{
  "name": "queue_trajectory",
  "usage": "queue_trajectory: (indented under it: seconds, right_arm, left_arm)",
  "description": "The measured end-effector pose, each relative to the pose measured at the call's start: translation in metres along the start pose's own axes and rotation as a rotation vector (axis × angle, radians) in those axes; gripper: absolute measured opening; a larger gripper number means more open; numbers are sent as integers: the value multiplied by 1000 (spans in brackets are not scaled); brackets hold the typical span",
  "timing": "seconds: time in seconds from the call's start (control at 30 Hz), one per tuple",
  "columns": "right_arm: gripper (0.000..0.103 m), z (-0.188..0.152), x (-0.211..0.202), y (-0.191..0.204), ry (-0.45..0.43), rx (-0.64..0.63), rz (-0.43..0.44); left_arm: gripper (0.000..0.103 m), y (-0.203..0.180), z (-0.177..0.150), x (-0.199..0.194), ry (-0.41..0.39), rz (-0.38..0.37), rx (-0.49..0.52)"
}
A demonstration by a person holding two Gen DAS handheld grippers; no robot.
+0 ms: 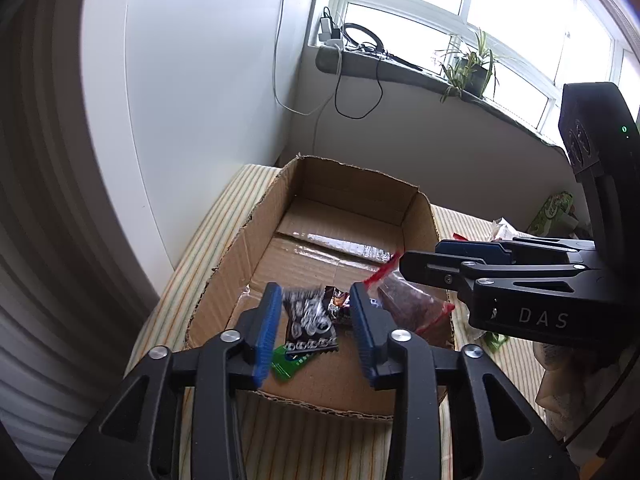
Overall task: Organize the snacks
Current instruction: 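Open the left gripper over the box while the right gripper releases the date bag inside, then move both open grippers back over the snack pile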
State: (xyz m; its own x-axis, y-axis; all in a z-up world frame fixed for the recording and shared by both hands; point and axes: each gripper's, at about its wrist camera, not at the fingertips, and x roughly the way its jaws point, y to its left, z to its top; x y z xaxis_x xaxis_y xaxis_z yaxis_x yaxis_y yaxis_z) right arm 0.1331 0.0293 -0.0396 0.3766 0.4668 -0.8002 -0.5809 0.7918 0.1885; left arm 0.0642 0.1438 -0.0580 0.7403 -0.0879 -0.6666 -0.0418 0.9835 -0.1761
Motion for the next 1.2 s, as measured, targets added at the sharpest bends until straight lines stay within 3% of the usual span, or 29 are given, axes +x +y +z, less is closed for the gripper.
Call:
queue_trajectory:
  seconds: [0.43, 0.87, 1.2]
  right_arm:
    - [51, -15, -33, -30, -41, 42, -3]
    - [51, -52, -87, -95, -104, 78, -34]
    - [51, -97, -90, -157, -42, 136, -109]
  left_arm:
    - [44, -9, 1, -9, -23, -14, 3]
    - [44, -56, -4, -20, -33, -78, 63]
    - [44, -105, -14, -9, 9, -136, 138]
